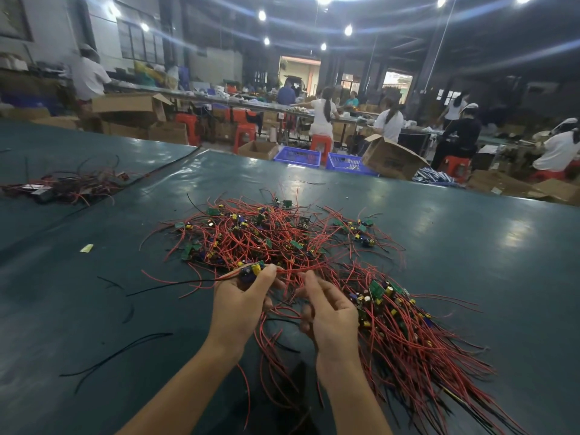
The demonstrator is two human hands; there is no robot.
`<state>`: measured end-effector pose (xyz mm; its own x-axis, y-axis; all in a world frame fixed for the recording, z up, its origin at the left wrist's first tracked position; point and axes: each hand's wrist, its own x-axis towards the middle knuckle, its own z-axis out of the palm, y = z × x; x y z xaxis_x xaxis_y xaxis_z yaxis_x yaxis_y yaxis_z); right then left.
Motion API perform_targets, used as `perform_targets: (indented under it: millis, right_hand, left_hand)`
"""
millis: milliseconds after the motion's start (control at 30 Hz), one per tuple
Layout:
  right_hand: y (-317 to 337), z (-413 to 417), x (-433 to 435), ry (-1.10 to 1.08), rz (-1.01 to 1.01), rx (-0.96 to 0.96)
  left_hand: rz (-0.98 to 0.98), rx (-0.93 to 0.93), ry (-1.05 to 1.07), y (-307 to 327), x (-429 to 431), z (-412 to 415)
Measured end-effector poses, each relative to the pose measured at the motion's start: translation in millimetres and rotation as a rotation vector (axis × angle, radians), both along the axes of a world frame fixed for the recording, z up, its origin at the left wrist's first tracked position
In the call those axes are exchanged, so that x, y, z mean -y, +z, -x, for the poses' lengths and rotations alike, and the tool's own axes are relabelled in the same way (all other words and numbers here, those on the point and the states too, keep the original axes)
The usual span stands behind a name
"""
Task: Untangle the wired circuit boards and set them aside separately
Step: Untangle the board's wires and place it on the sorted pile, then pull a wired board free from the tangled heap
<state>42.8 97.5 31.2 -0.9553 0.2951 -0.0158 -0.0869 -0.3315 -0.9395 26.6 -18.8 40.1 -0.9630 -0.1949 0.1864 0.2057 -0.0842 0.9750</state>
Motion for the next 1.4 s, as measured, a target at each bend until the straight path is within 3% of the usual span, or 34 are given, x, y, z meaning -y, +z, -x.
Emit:
perform_targets:
  millis: [200,400,700,800,933,1100,1400]
  right_hand:
    - [-1.7,-1.1,7.7,-0.018,-0.068,-0.035]
    - [-2.2,2.8,0.2,-0.081,0.058,0.017]
    - [-1.3,2.3,-1.3,-0.105,0.043,0.003]
    - [-0.5,3.4,-5.0,-0.089,0.099,0.028]
    - [-2.2,4.0,-3.3,0.055,0.063,0.116]
    - [-2.2,-1.2,2.1,0.39,-0.103,0.087]
    - [-2.4,-1.4,2.3,0.423,-0.149,0.12]
  left_hand:
    - [0.077,-0.021,-0.052,0.1,-5.1,-4.1]
    - [0.004,0.005,0.027,-1.6,2.9,4.2]
    - [0.041,0.047,-0.041,-4.8,3.0,5.8]
    - [-0.069,0.117,-0.07,-2.7,6.3,8.4]
    - [-0.307,0.259,-0.395,3.1,11.4,8.7]
    - [0.003,0.37,-0.795,-0.4,10.5,-0.5]
    - [0.367,0.373,-0.824,-6.6,8.3,-3.2]
